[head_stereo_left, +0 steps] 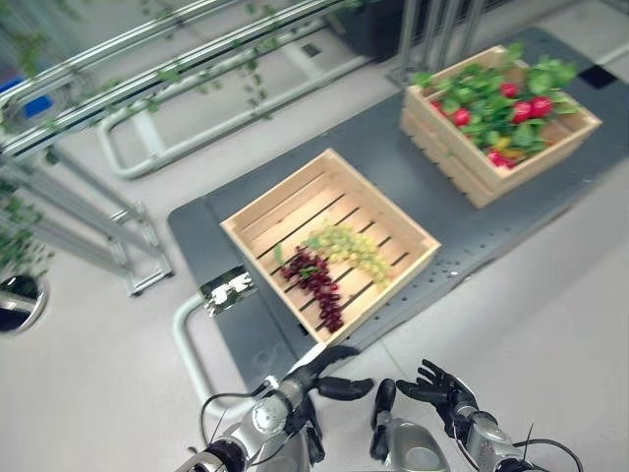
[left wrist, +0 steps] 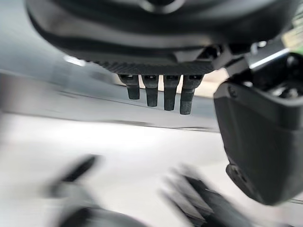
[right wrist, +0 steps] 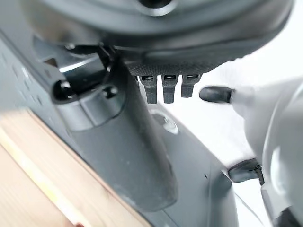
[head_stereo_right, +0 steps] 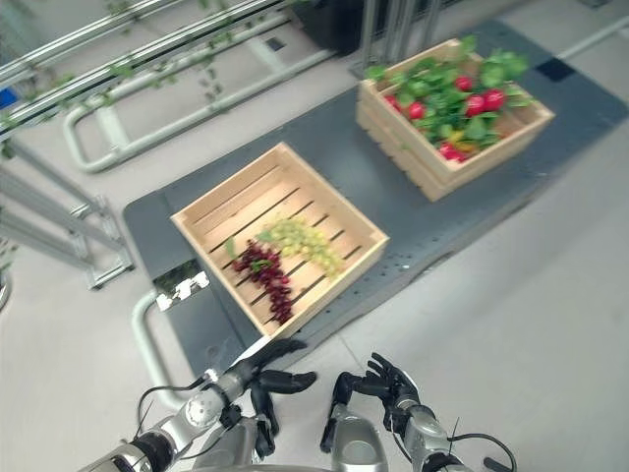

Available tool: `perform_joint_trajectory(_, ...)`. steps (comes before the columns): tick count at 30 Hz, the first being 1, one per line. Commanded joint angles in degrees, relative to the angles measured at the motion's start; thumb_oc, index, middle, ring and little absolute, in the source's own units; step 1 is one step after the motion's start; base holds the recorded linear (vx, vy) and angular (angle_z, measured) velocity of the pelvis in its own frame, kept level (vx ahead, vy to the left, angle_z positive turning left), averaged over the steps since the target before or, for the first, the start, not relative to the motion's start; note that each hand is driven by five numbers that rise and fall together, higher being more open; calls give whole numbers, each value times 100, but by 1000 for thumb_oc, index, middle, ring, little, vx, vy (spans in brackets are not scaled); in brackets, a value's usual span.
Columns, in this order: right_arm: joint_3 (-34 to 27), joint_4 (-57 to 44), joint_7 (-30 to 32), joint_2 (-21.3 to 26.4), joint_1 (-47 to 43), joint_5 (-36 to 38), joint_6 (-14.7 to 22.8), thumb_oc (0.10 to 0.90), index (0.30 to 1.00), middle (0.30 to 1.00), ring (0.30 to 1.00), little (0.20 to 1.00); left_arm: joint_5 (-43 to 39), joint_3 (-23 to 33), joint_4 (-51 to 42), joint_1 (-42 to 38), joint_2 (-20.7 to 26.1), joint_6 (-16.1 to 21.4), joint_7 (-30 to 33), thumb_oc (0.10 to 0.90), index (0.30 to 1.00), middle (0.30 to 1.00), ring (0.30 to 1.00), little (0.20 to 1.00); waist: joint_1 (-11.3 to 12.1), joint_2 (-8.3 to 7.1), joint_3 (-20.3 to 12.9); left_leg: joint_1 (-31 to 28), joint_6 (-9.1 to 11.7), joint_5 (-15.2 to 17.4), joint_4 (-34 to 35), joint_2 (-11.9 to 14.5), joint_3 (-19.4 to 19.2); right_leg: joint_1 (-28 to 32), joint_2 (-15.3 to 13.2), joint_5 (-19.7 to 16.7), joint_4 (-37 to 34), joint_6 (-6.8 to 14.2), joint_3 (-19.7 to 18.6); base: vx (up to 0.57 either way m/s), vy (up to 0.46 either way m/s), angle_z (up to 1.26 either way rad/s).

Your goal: Pick up the fruits from the basket on one side to the basket on the other side

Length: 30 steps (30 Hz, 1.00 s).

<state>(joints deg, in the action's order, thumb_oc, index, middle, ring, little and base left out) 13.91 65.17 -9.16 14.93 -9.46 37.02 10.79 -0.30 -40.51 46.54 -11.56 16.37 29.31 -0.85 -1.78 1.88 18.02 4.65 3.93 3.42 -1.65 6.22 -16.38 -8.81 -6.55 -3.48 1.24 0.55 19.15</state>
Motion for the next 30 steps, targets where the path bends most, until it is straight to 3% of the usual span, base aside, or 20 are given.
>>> perform_joint_trajectory(1,-230,-150,-221,129,-96,366,427,800,900,900,900,900,-1126,246,-1322,-577,272,733,-483,800,900,900,900,900,-66,55,98,-455,-72,-108,87,-123,250,325,-118,768,660,269,-242,64,34,-5)
perform_joint_trajectory(3,-223,-204,-124,153,-69,124,430,800,900,900,900,900,-1809,389,-2150,-629,461,766,-608,800,900,900,900,900,-17,75,111,-478,-152,-204,278,-183,244,342,-89,644,506,231,-186,45,37,3)
perform_joint_trajectory(7,-293,-217,-75,191,-84,219,338,800,900,900,900,900,-1989,839,-3455,-832,737,961,-143,800,900,900,900,900,112,95,163,-396,-189,-239,364,-257,430,327,-90,633,494,229,-154,48,17,10)
perform_joint_trajectory(8,-307,-188,-90,188,-80,224,356,800,900,900,900,900,-2264,1064,-3737,-861,744,852,-204,800,900,900,900,900,156,101,177,-386,-194,-251,397,-260,462,341,-98,636,482,227,-122,37,1,7)
perform_joint_trajectory(15,-263,-392,102,86,-23,174,319,800,900,900,900,900,-4526,1874,-4490,-725,412,370,-869,800,900,900,900,900,271,67,282,-310,-195,-250,361,-254,574,344,-99,684,522,198,-10,9,-8,24)
perform_joint_trajectory(17,-260,-386,106,85,-16,160,282,800,900,900,900,900,-4692,1964,-4463,-701,318,411,-794,800,900,900,900,900,269,61,297,-314,-191,-248,352,-248,582,354,-88,702,533,188,-3,-2,5,4)
perform_joint_trajectory(19,-265,-300,77,51,10,140,268,800,900,900,900,900,-4442,2141,-4410,-726,198,530,-457,800,900,900,900,900,255,32,300,-369,-195,-250,355,-231,576,428,-64,725,517,170,-10,43,-9,2)
perform_joint_trajectory(21,-224,-269,56,26,24,195,301,800,900,900,900,900,-3382,2270,-4432,-862,220,665,290,800,900,900,900,900,240,-2,322,-369,-201,-243,335,-219,576,446,-38,750,508,155,-43,0,0,0)
perform_joint_trajectory(24,-168,-310,37,34,30,283,353,800,900,900,900,900,-2260,2322,-4379,-1166,421,550,1089,800,900,900,900,900,206,-33,381,-322,-202,-238,277,-216,553,401,-25,755,539,154,-71,-10,4,-5)
perform_joint_trajectory(25,-140,-381,-9,68,26,390,405,800,900,900,900,900,-1315,2295,-4294,-1406,636,395,1602,800,900,900,900,900,170,-48,429,-292,-206,-222,224,-213,528,364,-18,767,575,155,-87,-17,24,-3)
perform_joint_trajectory(29,-101,-701,-108,204,-5,595,518,800,900,900,900,900,-156,2142,-4006,-1995,1268,136,2336,800,900,900,900,900,59,-65,620,-42,-211,-130,-156,-214,432,96,-54,825,860,137,-150,-69,63,-3)
perform_joint_trajectory(30,-55,-893,-130,284,-68,723,562,800,900,900,900,900,442,2022,-3863,-2276,1540,61,2551,800,900,900,900,900,30,-81,741,167,-217,-60,-423,-210,384,-99,-87,865,1067,113,-162,-133,69,-10)
